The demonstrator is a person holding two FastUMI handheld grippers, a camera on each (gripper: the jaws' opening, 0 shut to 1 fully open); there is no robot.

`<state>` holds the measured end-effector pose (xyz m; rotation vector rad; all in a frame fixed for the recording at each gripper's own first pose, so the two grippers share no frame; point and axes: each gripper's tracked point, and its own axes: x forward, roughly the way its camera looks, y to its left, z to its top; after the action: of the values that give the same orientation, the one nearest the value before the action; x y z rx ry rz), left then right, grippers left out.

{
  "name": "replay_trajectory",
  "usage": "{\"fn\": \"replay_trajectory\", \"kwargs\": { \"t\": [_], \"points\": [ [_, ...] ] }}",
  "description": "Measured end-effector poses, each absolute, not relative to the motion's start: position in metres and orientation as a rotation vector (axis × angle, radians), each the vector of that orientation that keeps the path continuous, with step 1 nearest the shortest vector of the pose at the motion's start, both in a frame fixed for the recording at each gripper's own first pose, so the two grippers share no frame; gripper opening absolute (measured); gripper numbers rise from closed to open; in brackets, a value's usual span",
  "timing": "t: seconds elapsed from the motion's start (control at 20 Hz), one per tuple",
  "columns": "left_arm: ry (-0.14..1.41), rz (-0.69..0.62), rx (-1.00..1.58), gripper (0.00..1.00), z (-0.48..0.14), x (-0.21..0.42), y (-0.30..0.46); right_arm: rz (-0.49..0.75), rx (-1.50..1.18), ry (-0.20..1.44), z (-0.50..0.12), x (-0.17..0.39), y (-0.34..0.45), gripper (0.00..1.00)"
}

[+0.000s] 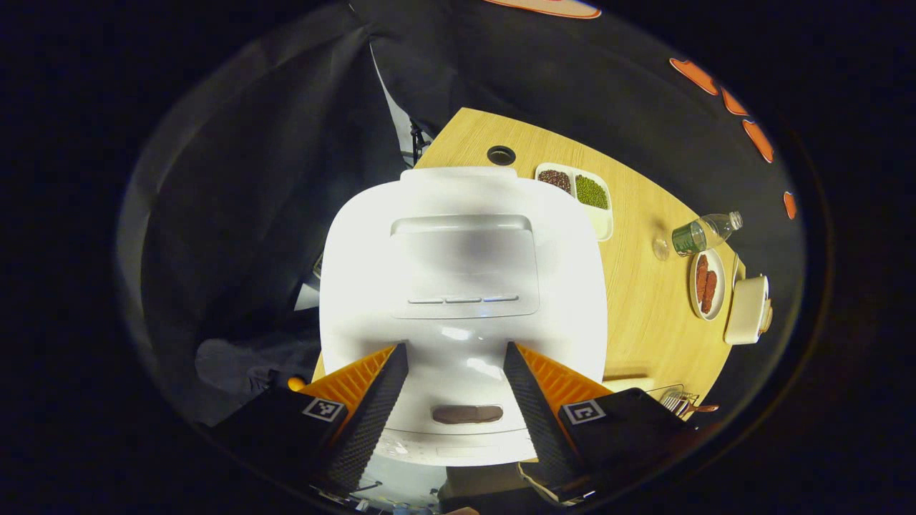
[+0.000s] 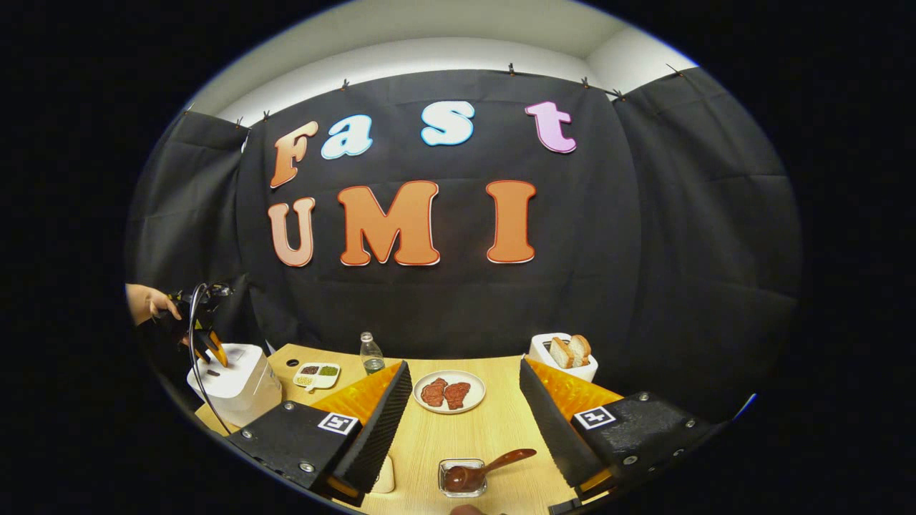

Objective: Close the left gripper, press the button to open the rice cooker; take a wooden spoon from the chopstick holder with the right hand, scoop a spoonful of rice and pour it into the rice cooker, then put the wooden spoon back into the chopstick holder.

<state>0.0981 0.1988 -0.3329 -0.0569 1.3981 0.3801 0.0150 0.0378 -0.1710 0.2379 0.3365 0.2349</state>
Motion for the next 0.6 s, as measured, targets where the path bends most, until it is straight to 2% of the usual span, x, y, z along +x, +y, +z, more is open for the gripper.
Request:
{"fn": "replay_trajectory", "kwargs": {
  "t": [0.05,0.1,0.15,0.2,0.25,0.35,0.4,0.5,0.55,0.6],
  "points": [
    [1.386,0.375,-0.064,1.0,-0.333,0.099,0.198,0.249,0.233,0.329,-0.168,0.017,0.042,0.94],
    [1.366,0.36,-0.052,0.95,-0.332,0.099,0.198,0.259,0.227,0.317,-0.164,0.02,0.046,0.94],
    [1.339,0.339,-0.026,0.99,-0.332,0.1,0.2,0.27,0.226,0.302,-0.159,0.024,0.05,0.94],
    [1.293,0.332,-0.009,0.92,-0.33,0.103,0.199,0.282,0.231,0.287,-0.155,0.026,0.056,0.94],
    [1.25,0.344,0.0,0.99,-0.329,0.105,0.199,0.297,0.24,0.274,-0.152,0.029,0.063,0.94],
    [1.138,0.349,0.05,0.99,-0.326,0.109,0.199,0.322,0.251,0.256,-0.145,0.032,0.076,0.94],
    [1.101,0.338,0.095,0.95,-0.325,0.107,0.197,0.335,0.251,0.244,-0.141,0.033,0.082,0.95],
    [1.017,0.301,0.151,0.99,-0.318,0.105,0.184,0.359,0.245,0.225,-0.135,0.037,0.092,0.95],
    [0.967,0.279,0.146,0.96,-0.307,0.106,0.173,0.368,0.24,0.224,-0.134,0.039,0.096,0.95],
    [0.902,0.26,0.14,0.99,-0.29,0.108,0.163,0.382,0.236,0.217,-0.13,0.04,0.101,0.95]
  ]
}}
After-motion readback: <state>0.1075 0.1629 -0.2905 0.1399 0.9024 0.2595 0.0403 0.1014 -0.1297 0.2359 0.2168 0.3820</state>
